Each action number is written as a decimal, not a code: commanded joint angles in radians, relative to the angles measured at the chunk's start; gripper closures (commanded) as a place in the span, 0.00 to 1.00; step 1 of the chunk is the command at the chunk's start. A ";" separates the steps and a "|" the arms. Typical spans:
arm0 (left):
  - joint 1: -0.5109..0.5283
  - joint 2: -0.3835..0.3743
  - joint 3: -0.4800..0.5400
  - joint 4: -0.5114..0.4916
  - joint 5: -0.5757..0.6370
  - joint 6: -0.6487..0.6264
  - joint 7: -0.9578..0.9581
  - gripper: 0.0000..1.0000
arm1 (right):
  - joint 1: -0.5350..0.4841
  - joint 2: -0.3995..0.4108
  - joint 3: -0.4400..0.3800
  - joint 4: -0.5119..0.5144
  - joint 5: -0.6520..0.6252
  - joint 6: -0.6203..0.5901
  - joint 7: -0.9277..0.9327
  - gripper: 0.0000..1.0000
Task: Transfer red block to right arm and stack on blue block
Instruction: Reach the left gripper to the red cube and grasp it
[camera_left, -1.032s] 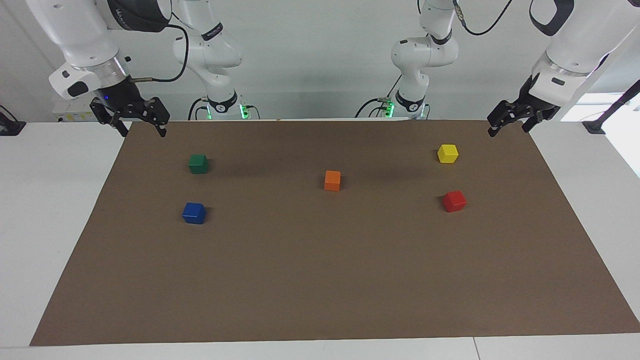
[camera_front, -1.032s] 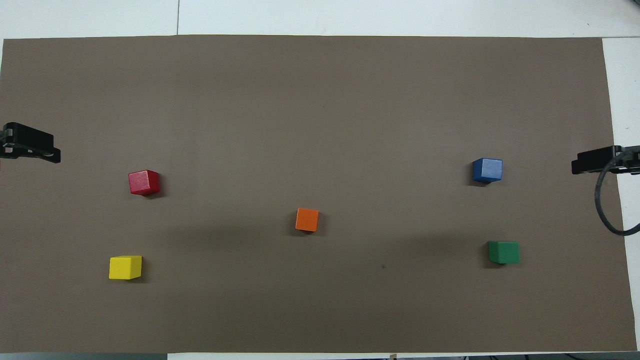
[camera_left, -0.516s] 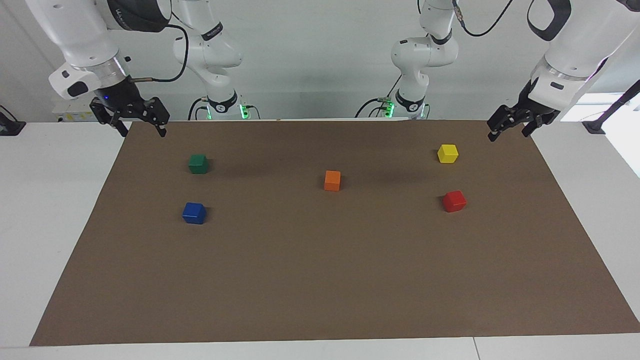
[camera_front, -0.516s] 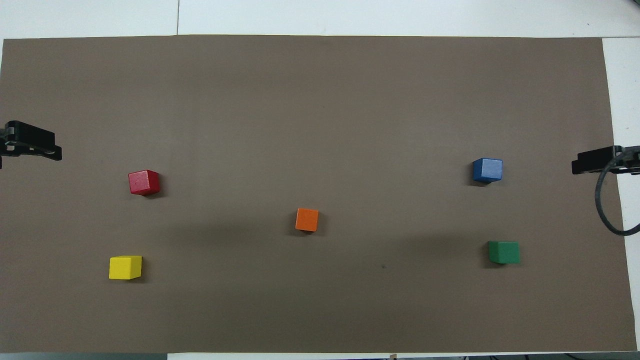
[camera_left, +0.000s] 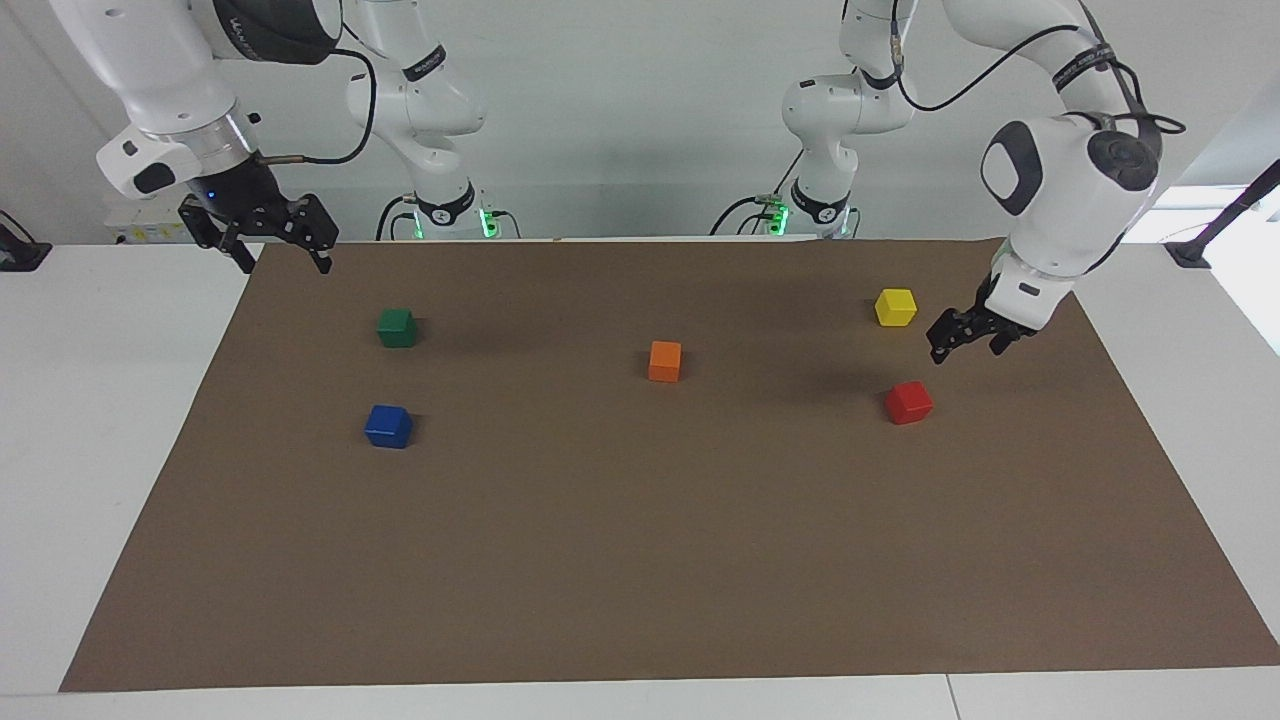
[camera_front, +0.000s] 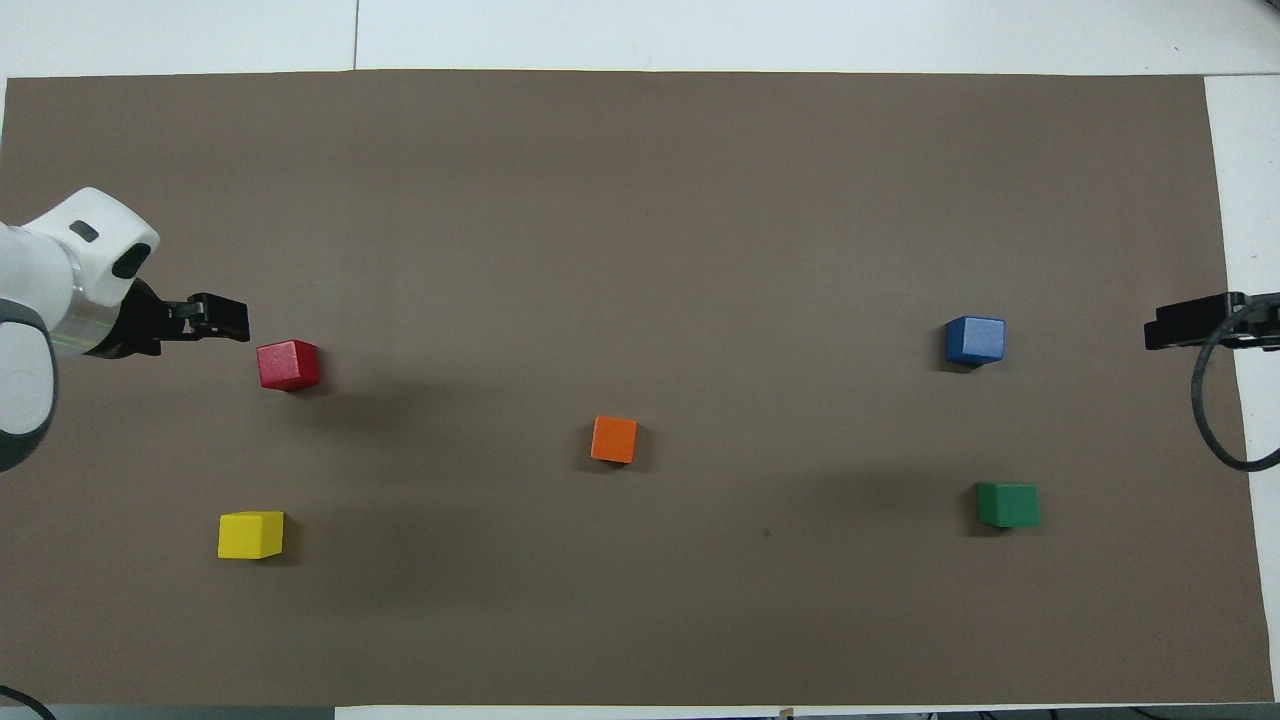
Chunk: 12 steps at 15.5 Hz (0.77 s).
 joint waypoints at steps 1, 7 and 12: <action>0.004 0.006 0.000 -0.084 0.005 0.113 0.002 0.00 | -0.006 -0.031 0.011 -0.048 0.013 -0.012 -0.017 0.00; -0.006 0.052 -0.002 -0.148 0.005 0.267 -0.001 0.00 | -0.016 -0.036 0.010 -0.195 0.164 0.092 -0.060 0.00; -0.010 0.115 -0.003 -0.159 0.007 0.333 -0.002 0.00 | -0.070 0.053 0.010 -0.261 0.394 0.158 -0.175 0.00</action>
